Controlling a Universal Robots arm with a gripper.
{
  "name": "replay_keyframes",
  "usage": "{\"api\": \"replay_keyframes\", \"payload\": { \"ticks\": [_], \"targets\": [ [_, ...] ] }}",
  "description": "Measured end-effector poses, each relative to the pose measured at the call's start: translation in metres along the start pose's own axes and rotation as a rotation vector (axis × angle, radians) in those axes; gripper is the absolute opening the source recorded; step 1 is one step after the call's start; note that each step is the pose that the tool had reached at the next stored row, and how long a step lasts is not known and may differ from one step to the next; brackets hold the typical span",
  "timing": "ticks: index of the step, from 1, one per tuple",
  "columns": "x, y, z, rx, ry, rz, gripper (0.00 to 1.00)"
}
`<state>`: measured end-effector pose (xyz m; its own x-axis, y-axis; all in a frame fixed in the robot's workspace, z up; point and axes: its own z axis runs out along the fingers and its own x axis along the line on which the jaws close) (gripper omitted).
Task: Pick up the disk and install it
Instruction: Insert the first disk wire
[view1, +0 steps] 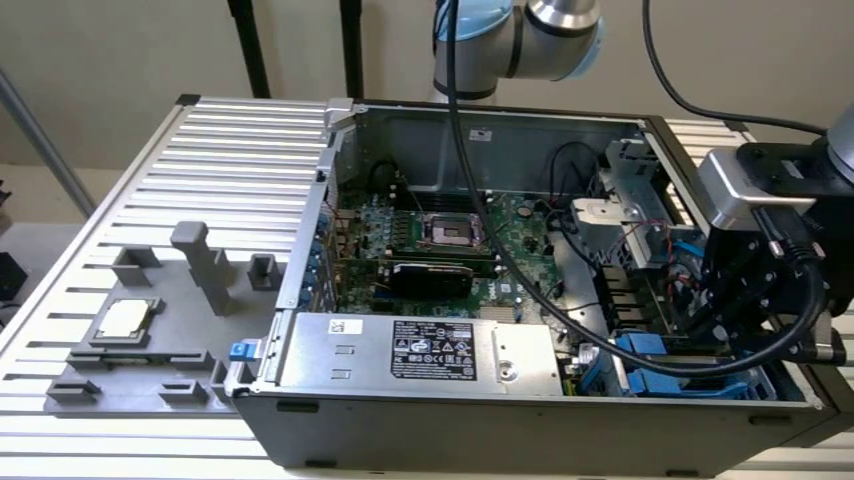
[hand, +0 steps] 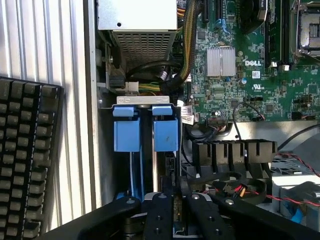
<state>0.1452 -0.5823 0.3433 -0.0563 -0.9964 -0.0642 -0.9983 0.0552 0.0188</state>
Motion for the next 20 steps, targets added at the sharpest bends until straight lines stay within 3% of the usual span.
{"api": "replay_keyframes", "payload": {
  "ticks": [12, 20],
  "targets": [
    [-0.0022, -0.0001, 0.0014, 0.0025, 0.0085, 0.030, 0.16],
    [-0.0030, -0.0013, 0.0058, 0.0028, 0.0098, 0.034, 0.16]
  ]
}}
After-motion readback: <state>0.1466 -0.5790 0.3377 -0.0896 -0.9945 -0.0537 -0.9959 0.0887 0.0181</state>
